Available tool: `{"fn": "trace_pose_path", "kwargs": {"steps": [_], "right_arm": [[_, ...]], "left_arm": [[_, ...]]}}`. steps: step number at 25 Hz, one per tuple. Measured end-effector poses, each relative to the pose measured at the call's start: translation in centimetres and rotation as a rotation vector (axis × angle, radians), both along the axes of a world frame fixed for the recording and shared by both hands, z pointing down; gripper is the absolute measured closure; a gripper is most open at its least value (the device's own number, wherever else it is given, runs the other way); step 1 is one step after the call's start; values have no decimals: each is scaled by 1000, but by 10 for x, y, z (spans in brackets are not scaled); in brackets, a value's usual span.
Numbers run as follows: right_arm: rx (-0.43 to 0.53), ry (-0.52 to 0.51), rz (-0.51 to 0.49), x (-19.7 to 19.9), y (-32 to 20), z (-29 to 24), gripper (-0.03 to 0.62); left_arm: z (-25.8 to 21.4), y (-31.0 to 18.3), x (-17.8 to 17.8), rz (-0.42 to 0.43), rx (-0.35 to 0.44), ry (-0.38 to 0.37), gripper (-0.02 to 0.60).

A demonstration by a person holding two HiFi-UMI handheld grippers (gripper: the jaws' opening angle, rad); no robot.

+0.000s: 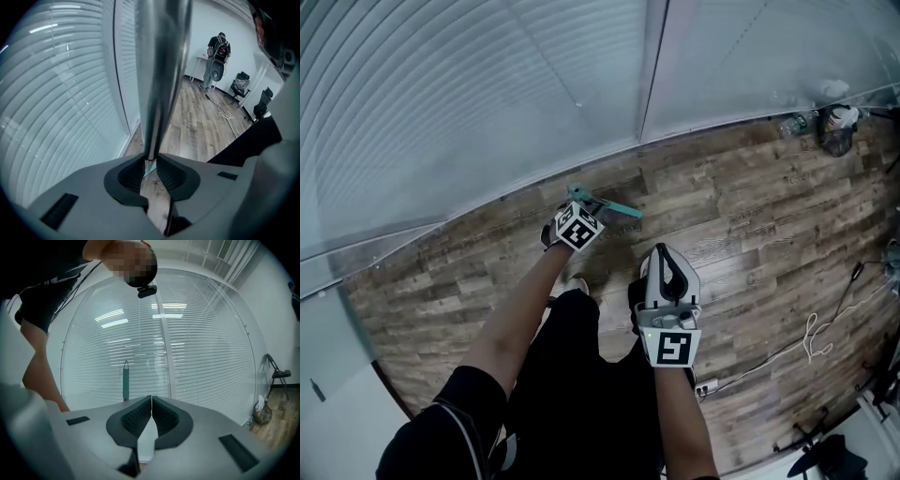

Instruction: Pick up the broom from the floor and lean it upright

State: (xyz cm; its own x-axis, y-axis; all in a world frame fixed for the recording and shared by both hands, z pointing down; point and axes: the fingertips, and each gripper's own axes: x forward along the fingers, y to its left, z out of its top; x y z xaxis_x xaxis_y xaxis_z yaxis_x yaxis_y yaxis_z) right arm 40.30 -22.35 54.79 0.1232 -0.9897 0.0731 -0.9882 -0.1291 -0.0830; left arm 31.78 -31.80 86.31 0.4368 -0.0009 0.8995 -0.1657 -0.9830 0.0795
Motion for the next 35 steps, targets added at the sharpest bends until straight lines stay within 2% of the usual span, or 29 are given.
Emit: {"fn": "trace_pose_path", "kwargs": {"steps": [3,7,13,19,24,31,35], "right_arm": [[3,9,27,17,-4,16,574],[-5,21,89,43,6,33,574],[-32,-8,159,64,30,57,574],[-57,-26,144,62,42,69,574],[-78,-27,147,70,53,72,574],[-102,-27,162,90,61,79,574],[-114,-25,165,95,71,79,574]], "left_arm": [[27,-7,15,60,-37,-16,491],[49,-29,37,92,-101,-30,491],[52,-49,85,108,-132,-22,491],[54,-60,120,96,-129,-13,491],[58,-61,133,94,-132,-26,491],[55,-65,152,185,-104,-36,491],[54,-62,153,206,-96,-49,489]]}}
